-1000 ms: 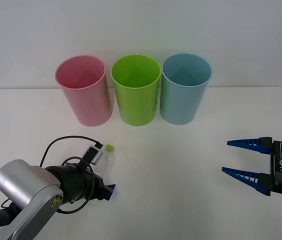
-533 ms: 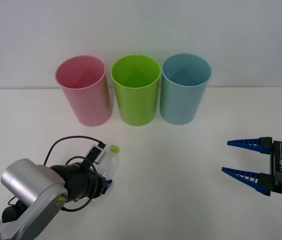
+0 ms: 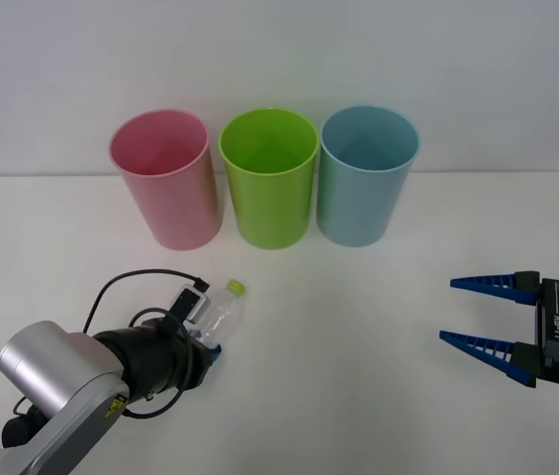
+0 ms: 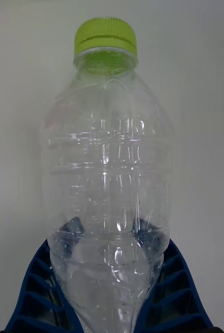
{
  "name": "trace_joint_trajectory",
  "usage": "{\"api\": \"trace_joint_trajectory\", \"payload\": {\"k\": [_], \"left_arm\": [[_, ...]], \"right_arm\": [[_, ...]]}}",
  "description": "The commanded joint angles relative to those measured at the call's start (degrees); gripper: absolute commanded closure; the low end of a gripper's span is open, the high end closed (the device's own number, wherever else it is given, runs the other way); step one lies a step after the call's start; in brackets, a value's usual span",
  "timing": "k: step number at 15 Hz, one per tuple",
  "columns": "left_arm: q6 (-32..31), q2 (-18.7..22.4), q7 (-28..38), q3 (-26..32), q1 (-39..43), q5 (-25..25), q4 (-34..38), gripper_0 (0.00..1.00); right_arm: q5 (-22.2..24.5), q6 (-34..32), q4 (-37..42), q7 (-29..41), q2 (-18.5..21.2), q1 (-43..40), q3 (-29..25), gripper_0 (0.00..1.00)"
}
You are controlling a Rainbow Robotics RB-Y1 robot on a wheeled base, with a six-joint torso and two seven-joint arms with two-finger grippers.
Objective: Put cans in the blue bin and PET bottles in the pink bin and trash in the green bin.
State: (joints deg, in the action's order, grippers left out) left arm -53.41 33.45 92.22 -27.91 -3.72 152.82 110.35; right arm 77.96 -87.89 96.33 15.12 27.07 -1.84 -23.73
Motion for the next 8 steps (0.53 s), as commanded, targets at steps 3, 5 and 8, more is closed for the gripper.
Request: {"api": "trace_joint_trajectory", "payload": {"k": [3, 5, 8], "left_arm": [[9.46, 6.19, -0.02, 0.31, 0.29, -10.09, 4.08, 1.0], [14.56, 10.23, -0.02, 0.31, 0.82, -14.83, 5.84, 1.0], [20.19, 15.77, -0.55, 1.54, 3.1, -20.63, 8.83, 1.0]], "right_arm": [[0.0, 0.0, 0.0, 0.0, 0.0, 0.0, 0.0, 0.22], [0.0, 0.0, 0.0, 0.0, 0.0, 0.0, 0.0, 0.23], [0.0, 0.0, 0.0, 0.0, 0.0, 0.0, 0.0, 0.22]]}}
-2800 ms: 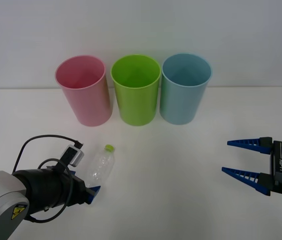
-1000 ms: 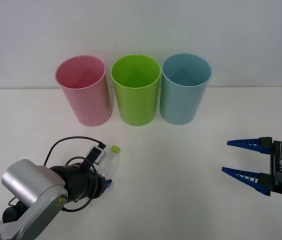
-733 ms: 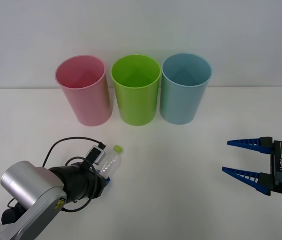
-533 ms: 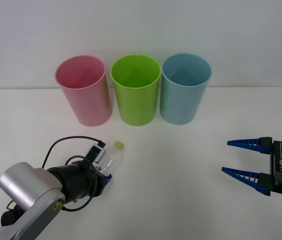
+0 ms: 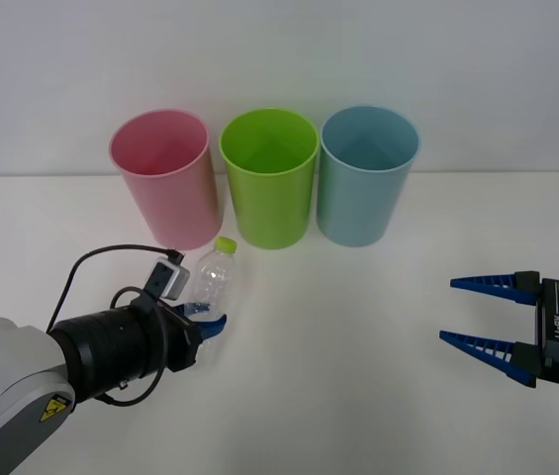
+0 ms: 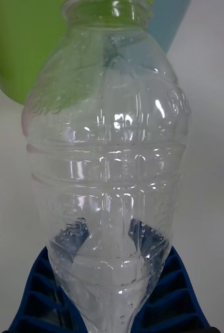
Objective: Put cans in the blue bin and PET bottles in the pink bin and trash in the green bin.
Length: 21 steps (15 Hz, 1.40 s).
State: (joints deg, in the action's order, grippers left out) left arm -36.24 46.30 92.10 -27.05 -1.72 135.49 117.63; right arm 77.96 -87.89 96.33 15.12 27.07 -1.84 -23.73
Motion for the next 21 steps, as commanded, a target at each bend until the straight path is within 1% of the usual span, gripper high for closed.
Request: {"api": "trace_joint_trajectory", "payload": {"k": [1, 2, 4, 5, 6, 8, 13, 14, 15, 17, 18, 19, 21], "left_arm": [[4.95, 4.24, -0.52, 1.56, 1.81, -5.24, 2.25, 1.0], [6.27, 5.03, -0.52, 2.26, 1.98, -7.09, 2.86, 1.0], [9.78, 8.19, -0.61, 3.58, 2.07, -11.39, 4.36, 1.0], [11.28, 9.69, -0.69, 3.93, 2.07, -12.71, 5.24, 1.0], [14.26, 12.59, -1.22, 4.46, 2.07, -15.61, 6.56, 1.0], [19.19, 16.1, -2.63, 5.78, 1.46, -21.06, 7.7, 1.0], [23.84, 20.94, -5.7, 9.65, -0.92, -33.45, 7.7, 1.0], [24.9, 21.29, -7.11, 9.73, -1.88, -36.88, 7.43, 1.0], [25.08, 21.38, -7.55, 10.0, -3.11, -39.17, 6.73, 1.0], [27.71, 22.7, -14.49, 10.0, -5.31, -44.79, 4.18, 1.0], [28.06, 22.87, -16.25, 10.09, -6.28, -46.72, 3.39, 1.0], [28.24, 22.78, -16.86, 10.09, -7.6, -48.04, 2.25, 1.0], [28.24, 21.55, -18.36, 10.0, -10.85, -48.31, -0.48, 1.0]], "right_arm": [[0.0, 0.0, 0.0, 0.0, 0.0, 0.0, 0.0, 0.23], [0.0, 0.0, 0.0, 0.0, 0.0, 0.0, 0.0, 0.22], [0.0, 0.0, 0.0, 0.0, 0.0, 0.0, 0.0, 0.22], [0.0, 0.0, 0.0, 0.0, 0.0, 0.0, 0.0, 0.22], [0.0, 0.0, 0.0, 0.0, 0.0, 0.0, 0.0, 0.22], [0.0, 0.0, 0.0, 0.0, 0.0, 0.0, 0.0, 0.22], [0.0, 0.0, 0.0, 0.0, 0.0, 0.0, 0.0, 0.22], [0.0, 0.0, 0.0, 0.0, 0.0, 0.0, 0.0, 0.22], [0.0, 0.0, 0.0, 0.0, 0.0, 0.0, 0.0, 0.22], [0.0, 0.0, 0.0, 0.0, 0.0, 0.0, 0.0, 0.22], [0.0, 0.0, 0.0, 0.0, 0.0, 0.0, 0.0, 0.22], [0.0, 0.0, 0.0, 0.0, 0.0, 0.0, 0.0, 0.22], [0.0, 0.0, 0.0, 0.0, 0.0, 0.0, 0.0, 0.22]]}}
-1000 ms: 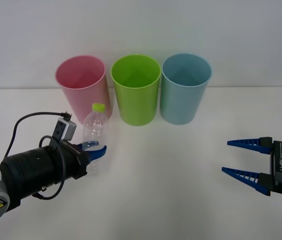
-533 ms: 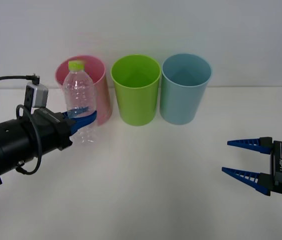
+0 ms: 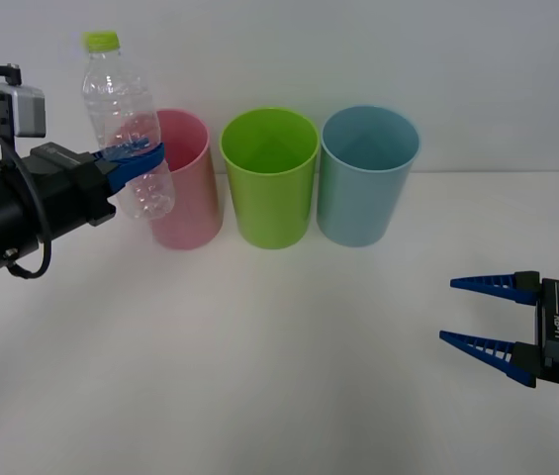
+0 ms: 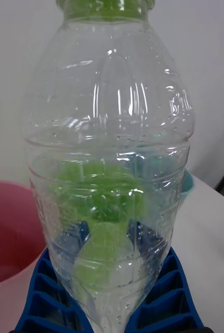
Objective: Put cans in the blue bin and PET bottles in the pink bin and trash in the green bin.
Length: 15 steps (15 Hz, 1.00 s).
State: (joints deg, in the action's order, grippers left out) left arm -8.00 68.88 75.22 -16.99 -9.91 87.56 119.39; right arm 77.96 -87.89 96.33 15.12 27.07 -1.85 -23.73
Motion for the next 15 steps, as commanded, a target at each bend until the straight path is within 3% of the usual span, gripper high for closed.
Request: {"api": "trace_joint_trajectory", "payload": {"k": [1, 5, 11, 15], "left_arm": [[-0.08, -2.18, -2.98, -0.59, -5.38, -0.55, -4.61, 1.0], [0.27, -5.16, -6.58, -6.48, -15.31, -1.43, -15.33, 1.0], [0.18, -12.46, -10.8, -6.83, -21.99, 0.51, -26.93, 1.0], [0.45, -12.99, -11.06, -12.01, -26.74, 1.47, -33.52, 1.0]], "right_arm": [[0.0, 0.0, 0.0, 0.0, 0.0, 0.0, 0.0, 0.22], [0.0, 0.0, 0.0, 0.0, 0.0, 0.0, 0.0, 0.22], [0.0, 0.0, 0.0, 0.0, 0.0, 0.0, 0.0, 0.22], [0.0, 0.0, 0.0, 0.0, 0.0, 0.0, 0.0, 0.22]]}}
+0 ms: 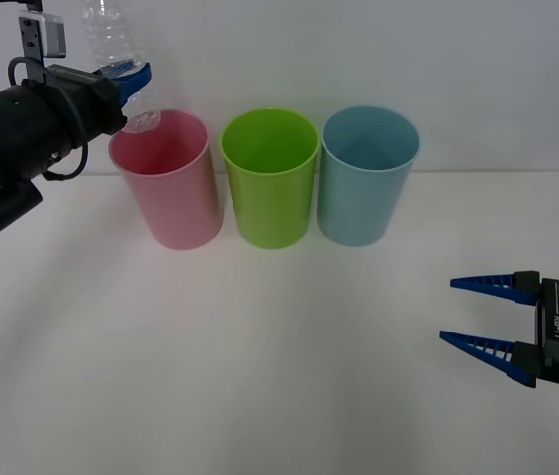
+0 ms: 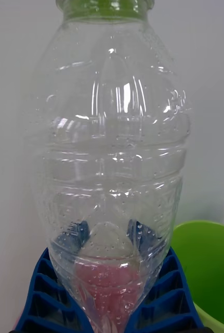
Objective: Put cans in the blue bin and PET bottles in the pink bin and trash in the green bin.
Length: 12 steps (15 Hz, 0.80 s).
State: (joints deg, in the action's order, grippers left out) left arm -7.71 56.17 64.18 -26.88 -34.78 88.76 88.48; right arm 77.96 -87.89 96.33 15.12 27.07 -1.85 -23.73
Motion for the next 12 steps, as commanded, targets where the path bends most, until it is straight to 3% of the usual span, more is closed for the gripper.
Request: {"api": "trace_joint_trajectory", "payload": {"k": [1, 5, 7, 12], "left_arm": [[0.15, -0.54, 0.07, -2.3, -2.22, 0.27, -3.14, 1.0], [0.06, -0.89, 0.6, -2.3, -2.49, 0.45, -3.49, 1.0], [1.73, -0.98, 0.77, -2.3, -2.93, 0.45, -3.4, 0.0], [4.54, -0.98, 0.68, -2.39, -3.1, 0.45, -2.96, 0.0]], "right_arm": [[0.0, 0.0, 0.0, 0.0, 0.0, 0.0, 0.0, 0.22], [0.0, 0.0, 0.0, 0.0, 0.0, 0.0, 0.0, 0.22], [0.0, 0.0, 0.0, 0.0, 0.0, 0.0, 0.0, 0.22], [0.0, 0.0, 0.0, 0.0, 0.0, 0.0, 0.0, 0.22]]}}
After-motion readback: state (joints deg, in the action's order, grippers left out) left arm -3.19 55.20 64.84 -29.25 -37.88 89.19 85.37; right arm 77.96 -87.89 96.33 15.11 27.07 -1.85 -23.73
